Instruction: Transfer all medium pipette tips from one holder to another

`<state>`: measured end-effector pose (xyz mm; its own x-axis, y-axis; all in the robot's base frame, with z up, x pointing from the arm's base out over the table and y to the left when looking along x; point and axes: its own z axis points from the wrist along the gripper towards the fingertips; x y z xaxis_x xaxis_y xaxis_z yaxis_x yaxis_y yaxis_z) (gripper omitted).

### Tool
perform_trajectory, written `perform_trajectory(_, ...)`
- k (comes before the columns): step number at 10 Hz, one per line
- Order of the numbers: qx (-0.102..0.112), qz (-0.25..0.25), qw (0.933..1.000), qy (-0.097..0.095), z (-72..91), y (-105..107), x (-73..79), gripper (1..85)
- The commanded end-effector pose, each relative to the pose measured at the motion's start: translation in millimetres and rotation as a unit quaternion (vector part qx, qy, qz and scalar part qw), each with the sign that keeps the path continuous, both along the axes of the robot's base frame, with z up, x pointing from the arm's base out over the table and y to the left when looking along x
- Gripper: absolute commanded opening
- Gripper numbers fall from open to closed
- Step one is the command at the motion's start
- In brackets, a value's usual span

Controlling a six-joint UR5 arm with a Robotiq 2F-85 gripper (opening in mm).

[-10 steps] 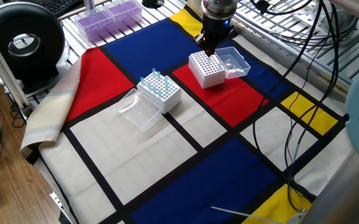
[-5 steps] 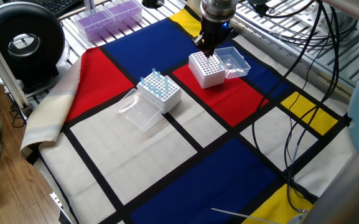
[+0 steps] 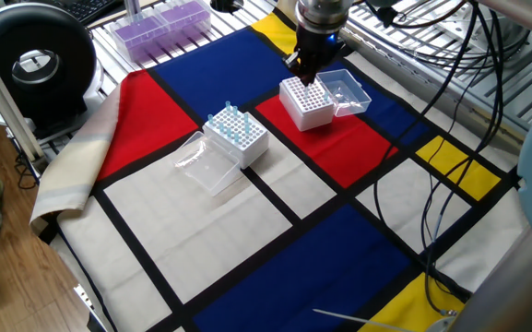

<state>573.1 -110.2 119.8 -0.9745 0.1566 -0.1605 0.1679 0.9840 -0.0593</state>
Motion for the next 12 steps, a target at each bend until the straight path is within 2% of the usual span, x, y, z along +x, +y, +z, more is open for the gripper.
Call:
perform_trajectory(1,0.007,-0.004,1.0000,-0.002,1.6,3.1,0.8,1.0)
perform_trajectory(12,0.005,-0.002,0.9999,-0.010,-4.8,2.7,2.1,1.0)
